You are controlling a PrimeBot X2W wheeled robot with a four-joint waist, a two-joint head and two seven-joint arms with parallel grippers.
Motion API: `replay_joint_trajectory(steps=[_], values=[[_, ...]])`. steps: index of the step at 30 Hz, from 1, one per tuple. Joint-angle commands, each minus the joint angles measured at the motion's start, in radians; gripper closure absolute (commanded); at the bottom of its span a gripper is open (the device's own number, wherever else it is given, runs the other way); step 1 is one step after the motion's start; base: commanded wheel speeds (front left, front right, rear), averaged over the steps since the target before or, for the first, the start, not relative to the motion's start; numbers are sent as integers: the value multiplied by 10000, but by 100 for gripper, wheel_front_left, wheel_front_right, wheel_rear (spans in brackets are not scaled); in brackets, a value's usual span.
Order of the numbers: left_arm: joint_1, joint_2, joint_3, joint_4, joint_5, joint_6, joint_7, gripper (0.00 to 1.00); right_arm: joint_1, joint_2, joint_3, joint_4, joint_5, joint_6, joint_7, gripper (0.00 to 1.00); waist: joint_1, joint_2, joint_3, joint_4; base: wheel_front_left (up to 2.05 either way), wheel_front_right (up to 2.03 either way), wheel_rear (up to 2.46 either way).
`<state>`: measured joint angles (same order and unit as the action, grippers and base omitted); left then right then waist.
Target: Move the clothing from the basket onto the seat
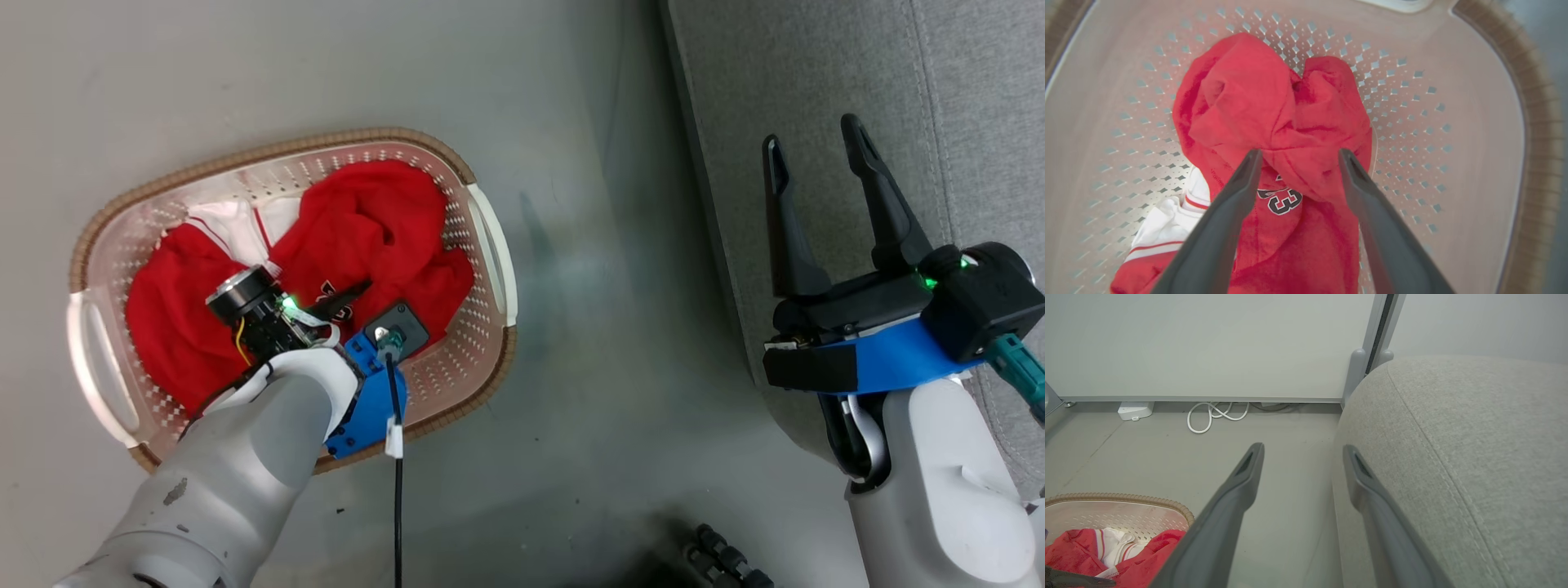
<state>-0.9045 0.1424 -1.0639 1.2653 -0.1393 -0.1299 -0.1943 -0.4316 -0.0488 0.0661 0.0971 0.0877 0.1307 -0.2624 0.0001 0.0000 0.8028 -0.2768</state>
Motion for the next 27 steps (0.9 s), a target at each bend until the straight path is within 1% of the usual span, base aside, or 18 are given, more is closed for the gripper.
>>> replay_joint_trajectory(steps=[1,6,9,14,16,20,21,22,23,27], values=[[-193,39,-191,55,-348,2,278,0,-234,-27,19,-79,44,1,-39,0,-1,0,332,-131,0,0,0],[-601,276,-798,-73,-1234,1,824,0,-394,-27,81,-237,174,1,-39,0,-1,0,892,-249,0,0,0],[-883,407,-1112,-47,-1584,1,1296,0,-465,-27,103,-329,247,1,-39,0,-1,0,1222,-305,0,0,0],[-1246,491,-1408,-15,-1853,1,1687,0,-579,-27,95,-416,328,1,-39,0,-1,0,1612,-337,0,0,0],[-1382,526,-1589,42,-1995,1,2015,0,-645,-27,101,-445,380,1,-39,0,-1,0,1808,-351,0,0,0],[-1472,420,-1739,23,-2140,1,2093,0,-644,-27,100,-449,406,1,-39,0,-1,0,1933,-347,0,0,0],[-1461,412,-1787,26,-2163,1,2115,24,-653,-27,104,-432,391,1,-39,0,-1,0,1938,-341,0,0,0],[-1498,423,-1834,26,-2198,1,2149,74,-662,-27,106,-409,388,1,-39,0,-1,0,1938,-333,0,0,0],[-1542,427,-1883,22,-2181,1,2133,100,-671,-27,105,-393,385,1,-39,0,-1,0,1931,-323,0,0,0],[-1552,389,-1985,-23,-2237,1,2130,100,-709,-27,96,-357,337,1,-39,0,-1,0,1845,-260,0,0,0]])
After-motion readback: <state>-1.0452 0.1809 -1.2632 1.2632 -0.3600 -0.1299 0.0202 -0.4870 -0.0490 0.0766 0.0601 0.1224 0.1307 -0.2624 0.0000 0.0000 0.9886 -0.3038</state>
